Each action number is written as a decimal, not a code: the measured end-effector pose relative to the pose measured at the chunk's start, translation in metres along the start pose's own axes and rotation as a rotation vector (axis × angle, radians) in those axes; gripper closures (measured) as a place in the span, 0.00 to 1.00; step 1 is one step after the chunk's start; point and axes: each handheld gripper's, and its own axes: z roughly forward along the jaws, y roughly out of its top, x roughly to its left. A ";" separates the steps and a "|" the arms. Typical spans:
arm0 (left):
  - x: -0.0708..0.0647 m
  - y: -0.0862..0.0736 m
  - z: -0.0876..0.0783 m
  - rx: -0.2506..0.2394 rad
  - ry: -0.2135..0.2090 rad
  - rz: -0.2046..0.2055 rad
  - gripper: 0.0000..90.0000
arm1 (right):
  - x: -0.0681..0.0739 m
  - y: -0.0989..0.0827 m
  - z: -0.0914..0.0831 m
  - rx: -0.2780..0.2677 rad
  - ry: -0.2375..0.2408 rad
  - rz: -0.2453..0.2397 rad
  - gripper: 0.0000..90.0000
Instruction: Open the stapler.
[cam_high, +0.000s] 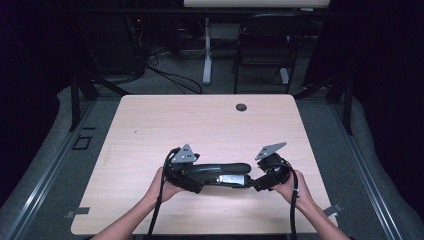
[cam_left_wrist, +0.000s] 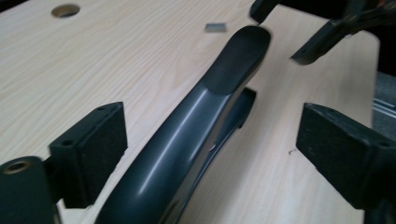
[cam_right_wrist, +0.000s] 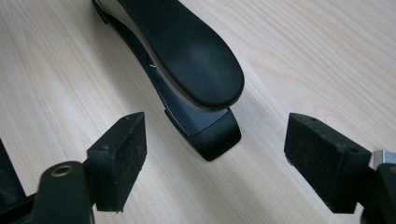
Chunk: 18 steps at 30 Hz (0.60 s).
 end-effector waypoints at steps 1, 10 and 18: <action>0.000 0.000 0.000 0.000 0.000 0.000 0.18 | 0.000 -0.001 0.000 -0.004 -0.003 0.002 0.27; -0.025 0.002 0.014 0.015 -0.017 -0.015 0.40 | 0.009 -0.002 -0.004 -0.040 -0.049 -0.049 0.64; -0.040 -0.006 0.042 0.007 0.000 -0.021 0.75 | 0.017 -0.010 0.005 -0.004 -0.051 -0.119 0.97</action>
